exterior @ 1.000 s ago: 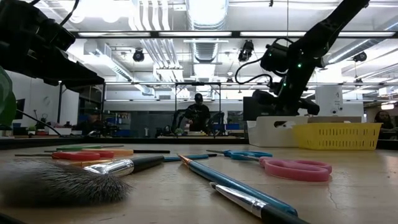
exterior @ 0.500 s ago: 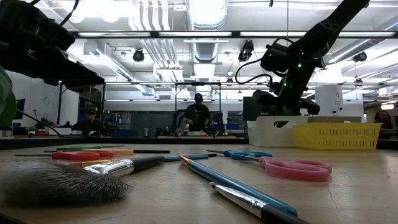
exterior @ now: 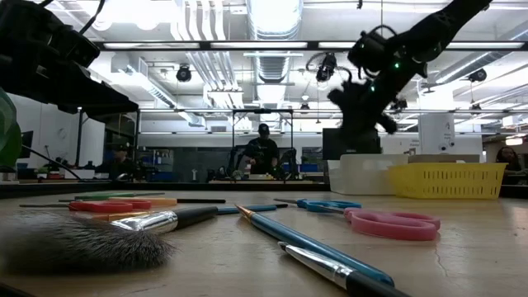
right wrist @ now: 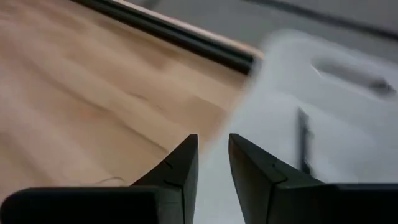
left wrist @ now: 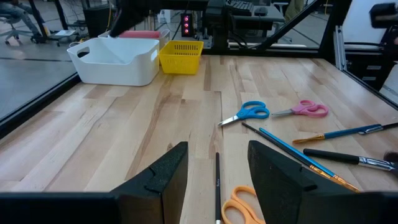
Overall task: Pick & Place Paint Supplies
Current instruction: Put the black paint brush into the white bin
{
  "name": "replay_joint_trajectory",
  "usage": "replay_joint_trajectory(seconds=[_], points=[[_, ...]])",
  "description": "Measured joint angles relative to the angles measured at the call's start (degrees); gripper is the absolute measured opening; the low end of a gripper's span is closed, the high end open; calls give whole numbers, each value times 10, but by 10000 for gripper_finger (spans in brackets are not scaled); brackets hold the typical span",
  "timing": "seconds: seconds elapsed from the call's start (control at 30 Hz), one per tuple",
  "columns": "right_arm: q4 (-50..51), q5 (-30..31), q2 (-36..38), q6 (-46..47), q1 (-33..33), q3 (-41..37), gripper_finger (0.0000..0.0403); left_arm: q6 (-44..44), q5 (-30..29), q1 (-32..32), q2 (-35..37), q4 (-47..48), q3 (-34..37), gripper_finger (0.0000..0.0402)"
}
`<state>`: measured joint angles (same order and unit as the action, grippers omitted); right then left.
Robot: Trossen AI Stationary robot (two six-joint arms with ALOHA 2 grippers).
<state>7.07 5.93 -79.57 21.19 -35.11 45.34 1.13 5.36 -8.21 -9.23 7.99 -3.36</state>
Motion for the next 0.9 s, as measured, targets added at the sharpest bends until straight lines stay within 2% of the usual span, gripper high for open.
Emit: replay_joint_trajectory(seconds=[0.27, 0.4, 0.63, 0.9], points=[[-100, -171, 15, -108, 12, 0, 89, 0, 0, 0, 0, 0, 0, 169], [-125, -224, 7, -173, 47, 0, 89, 0, 0, 0, 0, 0, 0, 169], [-165, -226, -20, -261, 134, 0, 89, 0, 0, 0, 0, 0, 0, 169], [-254, -225, -104, -243, 200, 16, 89, 0, 0, 0, 0, 0, 0, 169]])
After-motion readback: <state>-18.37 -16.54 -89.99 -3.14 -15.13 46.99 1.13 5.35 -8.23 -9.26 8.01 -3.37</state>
